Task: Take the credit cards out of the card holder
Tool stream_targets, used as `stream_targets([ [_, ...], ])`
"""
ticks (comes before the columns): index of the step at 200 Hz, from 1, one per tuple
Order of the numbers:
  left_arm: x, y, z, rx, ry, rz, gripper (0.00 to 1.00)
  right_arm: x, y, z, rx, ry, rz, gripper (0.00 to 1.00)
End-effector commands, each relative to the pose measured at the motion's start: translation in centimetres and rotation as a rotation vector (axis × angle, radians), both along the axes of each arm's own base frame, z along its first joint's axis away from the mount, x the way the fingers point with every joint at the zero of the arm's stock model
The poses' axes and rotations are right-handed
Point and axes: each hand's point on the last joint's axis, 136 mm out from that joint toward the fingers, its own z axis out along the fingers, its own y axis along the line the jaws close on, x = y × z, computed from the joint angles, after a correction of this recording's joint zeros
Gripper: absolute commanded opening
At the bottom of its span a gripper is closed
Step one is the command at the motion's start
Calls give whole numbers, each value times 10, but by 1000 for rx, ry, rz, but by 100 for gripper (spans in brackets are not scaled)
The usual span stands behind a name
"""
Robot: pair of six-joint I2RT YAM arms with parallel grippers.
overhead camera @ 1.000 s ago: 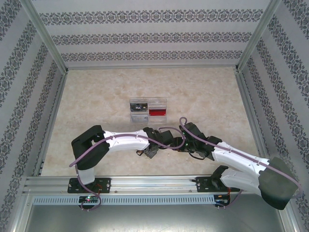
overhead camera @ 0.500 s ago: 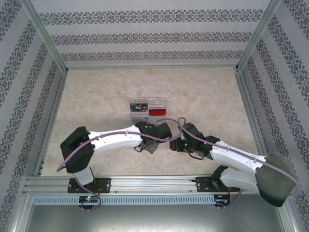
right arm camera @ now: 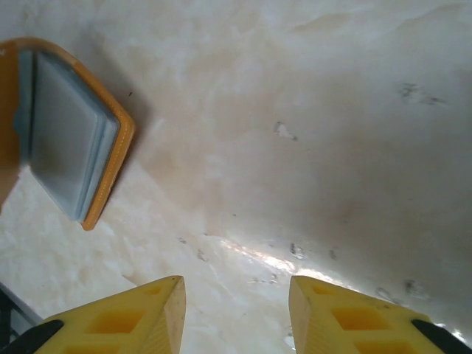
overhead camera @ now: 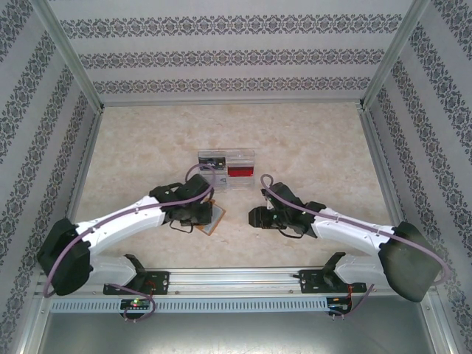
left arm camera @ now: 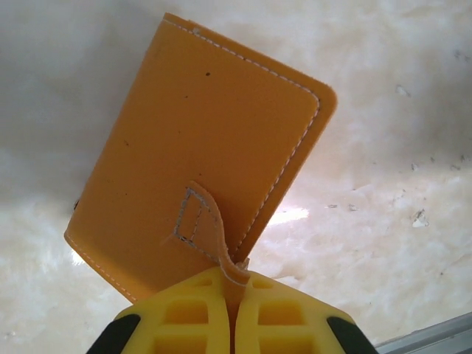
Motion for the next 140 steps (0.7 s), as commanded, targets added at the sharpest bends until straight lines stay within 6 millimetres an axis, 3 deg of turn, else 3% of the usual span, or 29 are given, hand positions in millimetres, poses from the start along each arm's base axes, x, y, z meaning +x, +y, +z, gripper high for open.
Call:
stream_targets([
  [1, 8, -9, 12, -229, 27, 147, 7, 6, 21, 13, 66, -4, 23, 42],
  [39, 10, 1, 18, -297, 17, 219, 6, 10, 35, 16, 86, 5, 38, 42],
  [69, 14, -6, 19, -340, 23, 247, 4, 12, 42, 15, 94, 15, 48, 42],
  [140, 47, -40, 54, -532, 10, 317, 4, 18, 16, 19, 84, -2, -13, 42],
])
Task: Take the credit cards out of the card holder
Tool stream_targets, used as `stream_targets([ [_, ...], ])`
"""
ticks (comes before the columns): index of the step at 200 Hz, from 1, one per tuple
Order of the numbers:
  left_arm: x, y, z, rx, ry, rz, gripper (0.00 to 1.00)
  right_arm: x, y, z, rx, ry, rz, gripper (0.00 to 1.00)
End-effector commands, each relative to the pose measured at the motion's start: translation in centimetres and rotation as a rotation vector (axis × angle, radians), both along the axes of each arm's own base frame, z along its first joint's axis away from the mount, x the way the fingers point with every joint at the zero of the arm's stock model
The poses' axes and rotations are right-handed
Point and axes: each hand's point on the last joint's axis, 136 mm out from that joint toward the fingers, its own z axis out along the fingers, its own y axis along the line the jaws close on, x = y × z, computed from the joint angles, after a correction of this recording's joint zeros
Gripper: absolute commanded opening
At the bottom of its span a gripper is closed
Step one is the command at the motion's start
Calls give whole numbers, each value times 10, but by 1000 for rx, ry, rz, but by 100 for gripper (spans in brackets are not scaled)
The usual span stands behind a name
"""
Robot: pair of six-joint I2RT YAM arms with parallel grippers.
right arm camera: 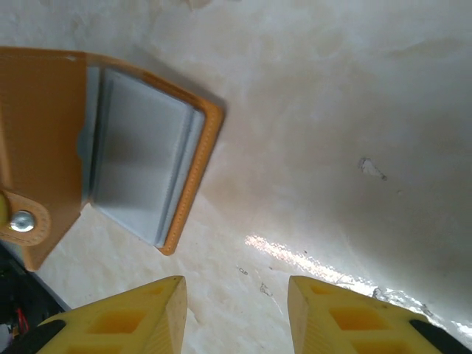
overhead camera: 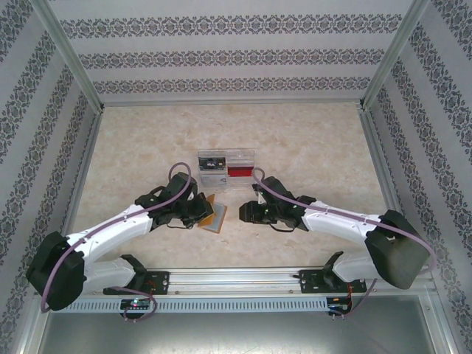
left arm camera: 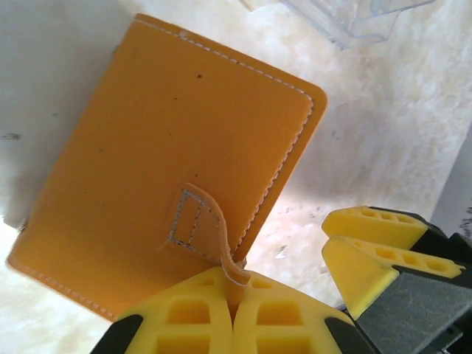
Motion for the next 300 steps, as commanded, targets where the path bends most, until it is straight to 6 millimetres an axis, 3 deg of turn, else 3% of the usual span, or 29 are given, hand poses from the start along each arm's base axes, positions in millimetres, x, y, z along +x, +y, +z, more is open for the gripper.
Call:
stream_targets([
  [1, 26, -19, 38, -139, -71, 54, 3, 2, -10, 6, 9, -13, -20, 42],
  [20, 30, -21, 36, -182, -67, 98, 3, 2, -11, 6, 12, -9, -19, 42],
  [55, 21, -4, 2, -124, -17, 158, 3, 3, 0, 2, 32, 20, -10, 41],
  [96, 4, 29, -29, -18, 46, 183, 4, 5, 20, -4, 43, 52, 14, 39],
  [111, -1, 46, -34, 20, 55, 193, 11, 7, 25, -6, 43, 59, 19, 39],
  [148, -5, 67, -29, 71, 49, 187, 25, 10, 34, -6, 48, 63, 35, 39],
  [219, -12, 86, -27, 147, 60, 176, 25, 10, 59, -5, 51, 66, 100, 41],
  [256, -9, 90, -14, 131, 16, 181, 5, 11, 76, -2, 67, 70, 133, 42],
  [272, -7, 88, -10, 123, 9, 173, 0, 12, 83, -2, 73, 74, 143, 42],
  [300, -1, 80, -2, 82, -8, 160, 0, 14, 96, 2, 93, 73, 161, 42],
])
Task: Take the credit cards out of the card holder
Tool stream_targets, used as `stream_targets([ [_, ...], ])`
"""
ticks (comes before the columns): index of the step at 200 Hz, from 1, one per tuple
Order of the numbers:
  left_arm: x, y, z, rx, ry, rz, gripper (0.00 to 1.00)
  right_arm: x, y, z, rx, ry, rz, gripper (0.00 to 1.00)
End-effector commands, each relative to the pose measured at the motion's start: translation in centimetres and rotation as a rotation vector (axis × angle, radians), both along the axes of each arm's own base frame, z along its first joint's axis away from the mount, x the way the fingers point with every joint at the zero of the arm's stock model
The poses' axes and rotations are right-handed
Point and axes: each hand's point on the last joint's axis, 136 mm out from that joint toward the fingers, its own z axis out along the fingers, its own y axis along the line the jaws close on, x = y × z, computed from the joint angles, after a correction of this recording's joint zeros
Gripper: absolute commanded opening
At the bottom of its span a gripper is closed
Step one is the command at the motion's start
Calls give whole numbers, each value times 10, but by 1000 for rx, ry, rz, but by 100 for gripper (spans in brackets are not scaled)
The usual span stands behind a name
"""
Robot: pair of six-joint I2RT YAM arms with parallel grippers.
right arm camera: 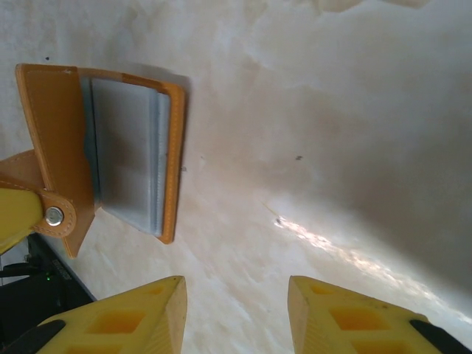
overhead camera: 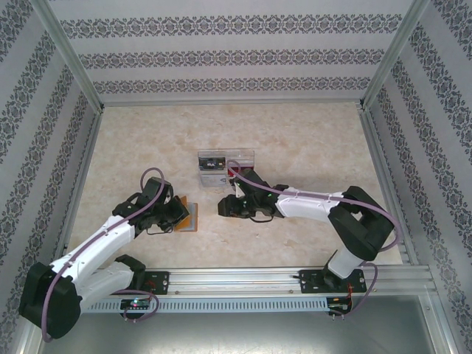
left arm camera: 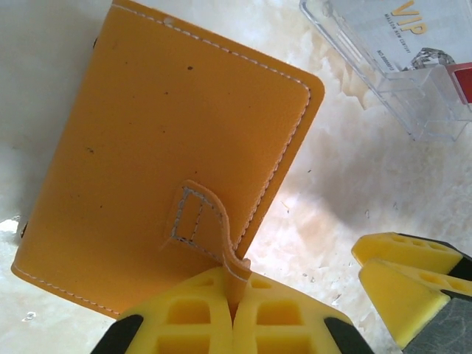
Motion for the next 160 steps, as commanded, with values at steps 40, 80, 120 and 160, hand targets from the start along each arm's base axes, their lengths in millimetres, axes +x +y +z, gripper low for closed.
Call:
stream_targets([
  [40, 26, -20, 46, -152, -101, 27, 0, 8, 23, 11, 119, 18, -15, 39],
  [80, 35, -25, 63, -221, -120, 84, 0, 13, 32, 4, 208, 80, -63, 36],
  [120, 45, -31, 79, -296, -148, 131, 0, 19, 24, -7, 214, 113, -110, 36],
  [160, 53, -42, 99, -341, -177, 122, 0, 23, 17, -6, 244, 126, -139, 37],
])
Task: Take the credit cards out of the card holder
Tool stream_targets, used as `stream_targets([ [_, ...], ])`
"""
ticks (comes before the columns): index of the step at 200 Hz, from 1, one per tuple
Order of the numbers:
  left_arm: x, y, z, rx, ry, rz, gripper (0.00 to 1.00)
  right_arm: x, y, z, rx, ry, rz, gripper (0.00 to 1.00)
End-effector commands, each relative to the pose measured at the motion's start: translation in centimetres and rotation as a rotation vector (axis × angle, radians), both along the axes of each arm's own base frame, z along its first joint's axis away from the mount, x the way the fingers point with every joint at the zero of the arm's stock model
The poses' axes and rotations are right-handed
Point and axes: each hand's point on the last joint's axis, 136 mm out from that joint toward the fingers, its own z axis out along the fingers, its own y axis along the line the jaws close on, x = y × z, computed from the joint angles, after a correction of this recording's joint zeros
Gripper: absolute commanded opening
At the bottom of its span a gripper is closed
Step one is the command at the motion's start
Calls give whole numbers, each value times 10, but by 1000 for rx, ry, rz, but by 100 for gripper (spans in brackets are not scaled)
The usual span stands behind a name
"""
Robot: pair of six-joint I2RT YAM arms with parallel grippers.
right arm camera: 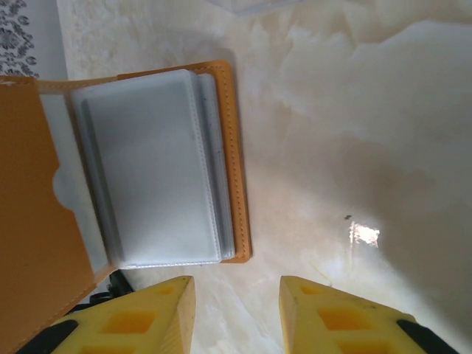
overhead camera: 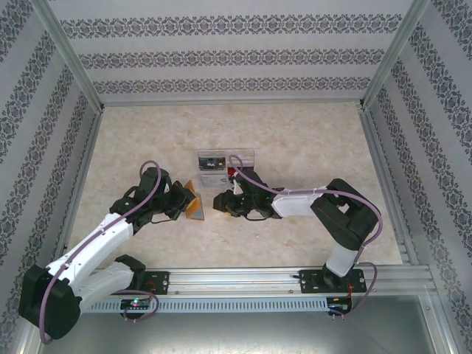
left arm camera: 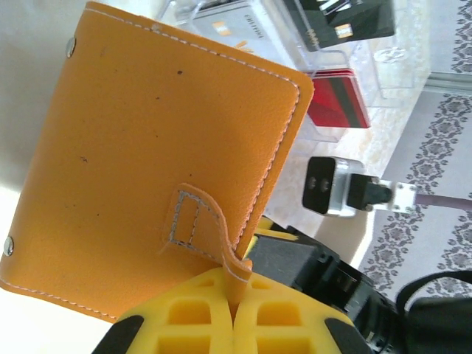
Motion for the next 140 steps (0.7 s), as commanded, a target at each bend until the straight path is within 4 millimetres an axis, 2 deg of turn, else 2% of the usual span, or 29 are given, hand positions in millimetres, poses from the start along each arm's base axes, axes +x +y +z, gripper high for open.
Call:
stream_targets([
  [1, 18, -15, 41, -100, -93, 10, 0, 3, -2, 2, 44, 11, -17, 37],
  [42, 28, -44, 49, -127, -114, -19, 0, 6, -39, 7, 23, -4, -76, 38],
  [83, 32, -99, 53, -191, -121, -86, 0, 2, -94, 8, -10, -12, -157, 39],
  [99, 33, -114, 52, -199, -121, -109, 0, 0, -110, 11, -20, -18, -180, 39],
  [118, 31, -123, 43, -210, -104, -126, 0, -5, -119, 12, -35, -27, -180, 39],
  [140, 24, -115, 19, -166, -74, -125, 0, -8, -121, 13, -49, -32, -174, 39],
])
